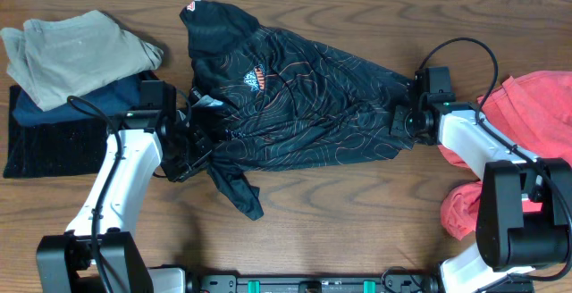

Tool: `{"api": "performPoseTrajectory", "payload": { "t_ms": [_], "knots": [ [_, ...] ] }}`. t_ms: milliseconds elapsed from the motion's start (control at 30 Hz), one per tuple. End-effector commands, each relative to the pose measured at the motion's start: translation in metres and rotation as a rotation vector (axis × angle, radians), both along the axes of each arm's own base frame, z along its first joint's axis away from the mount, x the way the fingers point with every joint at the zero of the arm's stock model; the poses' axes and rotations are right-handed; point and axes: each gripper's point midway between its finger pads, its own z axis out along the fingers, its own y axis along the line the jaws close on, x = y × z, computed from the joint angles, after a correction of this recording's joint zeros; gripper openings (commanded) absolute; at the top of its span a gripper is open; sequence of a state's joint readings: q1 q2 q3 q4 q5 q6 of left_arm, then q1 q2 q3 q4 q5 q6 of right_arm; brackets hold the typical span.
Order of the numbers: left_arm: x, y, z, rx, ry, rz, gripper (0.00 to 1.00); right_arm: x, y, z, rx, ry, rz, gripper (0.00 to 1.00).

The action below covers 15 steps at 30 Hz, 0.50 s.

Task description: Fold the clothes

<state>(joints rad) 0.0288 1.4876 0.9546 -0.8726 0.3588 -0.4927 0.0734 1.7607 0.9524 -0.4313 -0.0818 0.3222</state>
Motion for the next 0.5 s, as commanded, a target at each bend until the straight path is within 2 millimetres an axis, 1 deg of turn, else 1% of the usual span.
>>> {"api": "performPoseTrajectory", "payload": {
  "t_ms": [0, 33, 67, 200, 267, 300, 333, 400, 467],
  "knots": [
    [-0.001, 0.002, -0.001, 0.016, -0.004, -0.014, 0.06, 0.002, -0.004, -0.001, -0.003, -0.007, -0.012, 0.24],
    [-0.001, 0.002, -0.001, 0.016, -0.004, -0.015, 0.07, 0.003, -0.004, -0.001, -0.002, -0.012, -0.012, 0.16],
    [-0.001, 0.002, -0.001, 0.016, -0.004, -0.014, 0.06, 0.005, -0.004, 0.000, -0.002, -0.017, -0.012, 0.02],
    [-0.001, 0.002, -0.001, 0.017, -0.006, -0.014, 0.06, 0.014, -0.004, 0.005, 0.005, -0.056, -0.023, 0.01],
    [0.000, 0.002, -0.001, 0.017, -0.007, -0.014, 0.06, 0.028, -0.004, 0.015, 0.011, -0.105, -0.034, 0.01],
    [0.000, 0.002, -0.001, 0.017, -0.007, -0.014, 0.06, 0.038, -0.005, 0.024, 0.014, -0.140, -0.039, 0.01],
    [0.000, 0.002, -0.001, 0.017, -0.007, -0.014, 0.06, 0.053, -0.006, 0.038, 0.015, -0.194, -0.045, 0.01],
    [0.000, 0.002, -0.001, 0.017, -0.008, -0.014, 0.06, 0.084, -0.013, 0.070, 0.012, -0.307, -0.063, 0.01],
    [0.000, 0.002, -0.001, 0.017, -0.008, -0.014, 0.06, 0.114, -0.025, 0.108, -0.005, -0.416, -0.100, 0.01]
  ]
}}
